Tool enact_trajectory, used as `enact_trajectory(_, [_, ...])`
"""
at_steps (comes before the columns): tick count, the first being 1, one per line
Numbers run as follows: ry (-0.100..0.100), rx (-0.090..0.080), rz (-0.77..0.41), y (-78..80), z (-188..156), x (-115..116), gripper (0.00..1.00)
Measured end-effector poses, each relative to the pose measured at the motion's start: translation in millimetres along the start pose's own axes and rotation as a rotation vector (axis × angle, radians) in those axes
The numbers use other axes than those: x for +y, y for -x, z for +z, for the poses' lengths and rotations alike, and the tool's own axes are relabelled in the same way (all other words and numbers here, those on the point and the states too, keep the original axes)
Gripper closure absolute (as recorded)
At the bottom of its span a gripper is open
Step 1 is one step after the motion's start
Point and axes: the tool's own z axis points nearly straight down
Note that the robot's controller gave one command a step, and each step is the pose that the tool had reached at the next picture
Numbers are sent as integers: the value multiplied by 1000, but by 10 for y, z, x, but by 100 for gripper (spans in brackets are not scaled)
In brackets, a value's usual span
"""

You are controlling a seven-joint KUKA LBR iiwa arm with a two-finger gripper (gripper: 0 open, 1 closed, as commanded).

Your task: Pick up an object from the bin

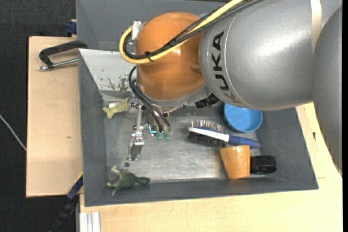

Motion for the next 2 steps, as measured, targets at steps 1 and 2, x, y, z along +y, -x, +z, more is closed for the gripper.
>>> enact_trajectory(1, [-2, -3, -323, 129, 1430, -571, 0])
enact_trajectory(2, [-4, -18, -402, 560, 1040, -1194, 0])
